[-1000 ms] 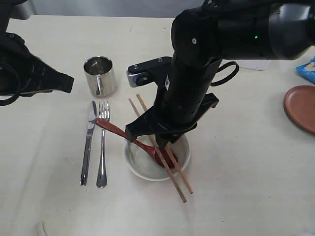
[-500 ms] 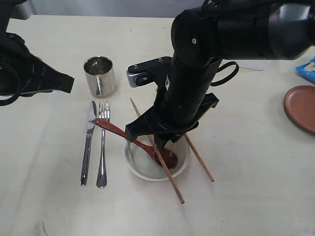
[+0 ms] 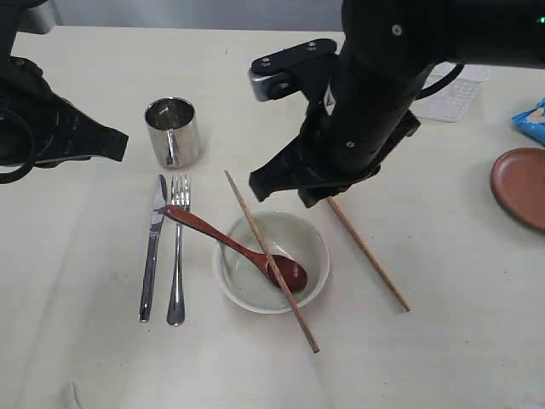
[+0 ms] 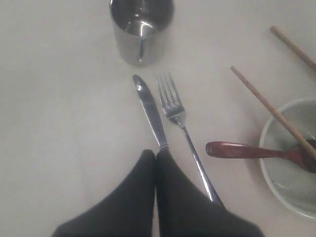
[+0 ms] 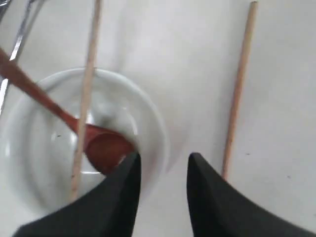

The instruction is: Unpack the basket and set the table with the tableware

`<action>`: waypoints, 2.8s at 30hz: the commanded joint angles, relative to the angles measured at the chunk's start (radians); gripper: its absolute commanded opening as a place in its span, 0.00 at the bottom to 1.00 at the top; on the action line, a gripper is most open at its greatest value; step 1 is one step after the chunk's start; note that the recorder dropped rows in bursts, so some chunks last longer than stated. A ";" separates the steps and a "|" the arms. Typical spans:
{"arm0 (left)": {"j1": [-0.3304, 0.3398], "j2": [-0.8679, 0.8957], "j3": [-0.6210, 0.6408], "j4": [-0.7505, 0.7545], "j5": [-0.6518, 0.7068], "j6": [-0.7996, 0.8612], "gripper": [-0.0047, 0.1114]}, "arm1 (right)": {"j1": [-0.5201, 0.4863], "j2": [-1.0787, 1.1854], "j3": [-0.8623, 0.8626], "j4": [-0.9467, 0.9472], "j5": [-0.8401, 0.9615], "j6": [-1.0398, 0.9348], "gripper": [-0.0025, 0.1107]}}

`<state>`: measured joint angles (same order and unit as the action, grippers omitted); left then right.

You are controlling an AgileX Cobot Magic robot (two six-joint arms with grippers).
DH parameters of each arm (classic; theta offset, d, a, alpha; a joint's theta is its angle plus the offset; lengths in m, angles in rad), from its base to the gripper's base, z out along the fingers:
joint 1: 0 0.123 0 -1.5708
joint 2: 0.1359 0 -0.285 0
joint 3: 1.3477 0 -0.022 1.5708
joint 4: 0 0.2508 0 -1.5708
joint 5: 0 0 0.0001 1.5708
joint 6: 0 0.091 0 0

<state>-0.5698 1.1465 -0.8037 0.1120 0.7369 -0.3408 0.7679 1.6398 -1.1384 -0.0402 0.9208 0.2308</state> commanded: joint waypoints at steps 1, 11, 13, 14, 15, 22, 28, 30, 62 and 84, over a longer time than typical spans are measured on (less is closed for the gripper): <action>0.000 -0.008 0.006 -0.012 -0.005 0.002 0.04 | -0.081 0.025 0.000 -0.054 0.028 0.012 0.30; 0.000 -0.008 0.006 -0.012 -0.005 0.002 0.04 | -0.219 0.204 0.000 -0.130 -0.037 0.004 0.30; 0.000 -0.008 0.006 -0.012 -0.005 0.002 0.04 | -0.257 0.236 0.000 -0.126 -0.041 0.004 0.30; 0.000 -0.008 0.006 -0.012 -0.007 0.003 0.04 | -0.275 0.249 0.000 -0.114 -0.051 0.004 0.30; 0.000 -0.008 0.006 -0.012 -0.007 0.003 0.04 | -0.286 0.259 0.000 -0.104 -0.055 -0.006 0.30; 0.000 -0.008 0.006 -0.012 -0.009 0.003 0.04 | -0.312 0.307 0.000 -0.058 -0.112 -0.100 0.30; 0.000 -0.008 0.006 -0.012 -0.009 0.003 0.04 | -0.312 0.344 0.000 -0.089 -0.123 -0.090 0.30; 0.000 -0.008 0.006 -0.012 -0.009 0.003 0.04 | -0.312 0.366 0.000 -0.089 -0.130 -0.090 0.30; 0.000 -0.008 0.006 -0.014 -0.007 0.003 0.04 | -0.134 0.075 0.000 0.258 -0.029 -0.231 0.02; 0.000 -0.008 0.006 -0.014 -0.007 0.003 0.04 | -0.078 0.122 0.000 0.434 -0.075 -0.306 0.02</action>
<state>-0.5698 1.1465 -0.8037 0.1045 0.7332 -0.3408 0.6887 1.7609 -1.1383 0.3864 0.8522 -0.0598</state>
